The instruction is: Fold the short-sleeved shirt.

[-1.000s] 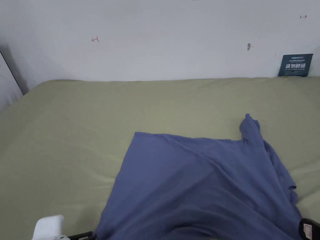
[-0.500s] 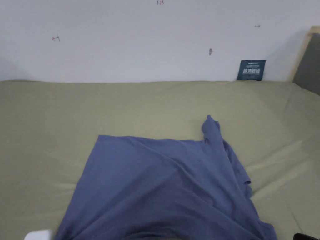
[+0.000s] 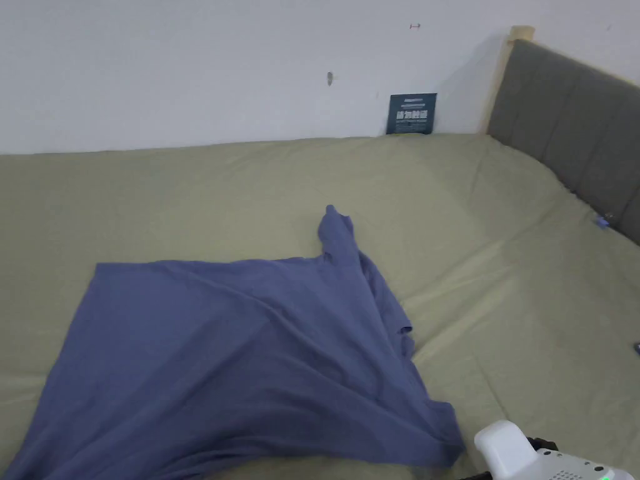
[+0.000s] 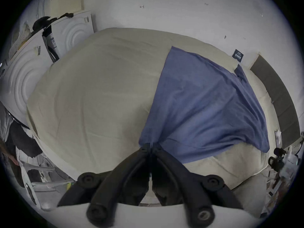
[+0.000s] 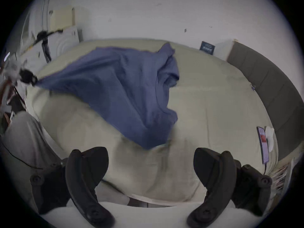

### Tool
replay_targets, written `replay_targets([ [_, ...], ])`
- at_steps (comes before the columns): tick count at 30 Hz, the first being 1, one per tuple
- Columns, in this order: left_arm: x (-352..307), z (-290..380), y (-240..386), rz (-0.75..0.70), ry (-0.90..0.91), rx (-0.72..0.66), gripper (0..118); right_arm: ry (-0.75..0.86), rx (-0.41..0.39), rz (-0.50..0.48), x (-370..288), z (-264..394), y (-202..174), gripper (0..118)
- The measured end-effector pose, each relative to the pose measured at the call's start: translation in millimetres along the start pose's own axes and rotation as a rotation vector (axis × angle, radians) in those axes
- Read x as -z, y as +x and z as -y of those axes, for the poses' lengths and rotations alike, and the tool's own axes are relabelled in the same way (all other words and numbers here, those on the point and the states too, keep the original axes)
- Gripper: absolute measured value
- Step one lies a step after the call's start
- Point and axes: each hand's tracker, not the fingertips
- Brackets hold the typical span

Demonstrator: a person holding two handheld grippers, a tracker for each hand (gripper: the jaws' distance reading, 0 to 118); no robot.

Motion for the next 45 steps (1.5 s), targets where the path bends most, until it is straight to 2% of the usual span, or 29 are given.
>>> replay_targets([
  [3, -0.4, 2.2, 4.1, 0.000, -0.009, 0.012, 0, 0.054, 0.071, -0.092, 12.1, -5.8, -0.9, 108],
  [5, -2.0, 2.1, 4.9, 0.005, -0.015, 0.006, 0, 0.096, 0.109, -0.071, 17.5, -13.1, -2.9, 107],
  [7, -2.2, 0.5, 4.6, 0.008, -0.026, -0.003, 0, 0.089, 0.102, -0.096, 29.5, -20.3, -0.9, 103],
  [8, -3.0, -0.4, 4.3, 0.008, -0.026, -0.007, 0, 0.070, 0.100, -0.113, 34.0, -22.8, -2.2, 90],
  [9, -4.2, -1.7, 4.6, 0.010, -0.024, -0.008, 0, 0.051, 0.106, -0.128, 36.7, -24.0, -3.1, 59],
  [10, -5.4, -3.3, 5.5, 0.008, -0.023, -0.007, 0, 0.048, 0.099, -0.116, 36.4, -24.6, -5.0, 13],
  [11, -5.2, -3.9, 4.8, 0.006, -0.021, -0.005, 0, 0.055, 0.064, -0.046, 34.7, -24.1, -9.2, 8],
  [12, -6.6, -5.3, 5.0, 0.006, -0.019, -0.004, 0, 0.096, 0.049, -0.023, 29.9, -20.2, -13.5, 8],
  [14, -9.4, -7.6, 6.4, 0.010, -0.014, -0.002, 0, 0.056, 0.092, -0.118, 24.8, -20.8, -12.3, 8],
  [17, -6.2, -9.8, -0.3, 0.017, -0.007, -0.011, 0, 0.083, 0.106, -0.110, 13.3, -18.2, -11.7, 8],
  [21, -16.6, -9.0, -6.6, 0.055, 0.010, -0.053, 0, 0.163, 0.187, -0.169, -18.1, -26.8, -4.8, 8],
  [24, -29.1, -7.6, -12.2, 0.082, 0.027, -0.072, 0, 0.176, 0.166, -0.163, -36.9, -37.2, -3.7, 8],
  [31, -57.8, 0.7, -24.3, 0.092, 0.066, -0.090, 0, 0.175, 0.178, -0.206, -68.3, -48.8, 1.2, 8],
  [41, -77.2, 24.2, -31.7, 0.094, 0.045, -0.066, 0, 0.113, 0.186, -0.219, -83.1, -21.3, -6.5, 8],
  [45, -84.1, 31.8, -37.5, 0.108, 0.021, -0.082, 0, 0.086, 0.215, -0.247, -88.8, -11.0, -5.7, 8],
])
